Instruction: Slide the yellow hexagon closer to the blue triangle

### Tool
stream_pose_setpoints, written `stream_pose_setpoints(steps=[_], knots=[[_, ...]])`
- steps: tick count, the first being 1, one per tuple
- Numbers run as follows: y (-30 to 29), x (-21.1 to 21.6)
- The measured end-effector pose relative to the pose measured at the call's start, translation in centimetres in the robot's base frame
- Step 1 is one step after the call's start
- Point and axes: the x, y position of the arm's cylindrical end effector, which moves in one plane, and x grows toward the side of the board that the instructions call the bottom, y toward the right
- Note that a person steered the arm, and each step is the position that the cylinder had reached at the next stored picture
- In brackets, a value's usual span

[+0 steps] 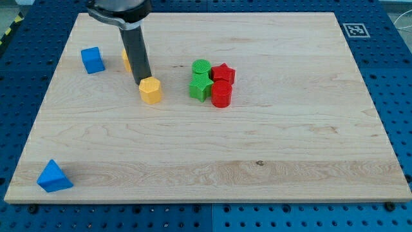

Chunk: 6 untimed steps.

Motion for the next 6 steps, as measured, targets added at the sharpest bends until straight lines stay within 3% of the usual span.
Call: stream_pose_setpoints(steps=[4,6], knots=[[9.6,5.4],[6.0,9.0]])
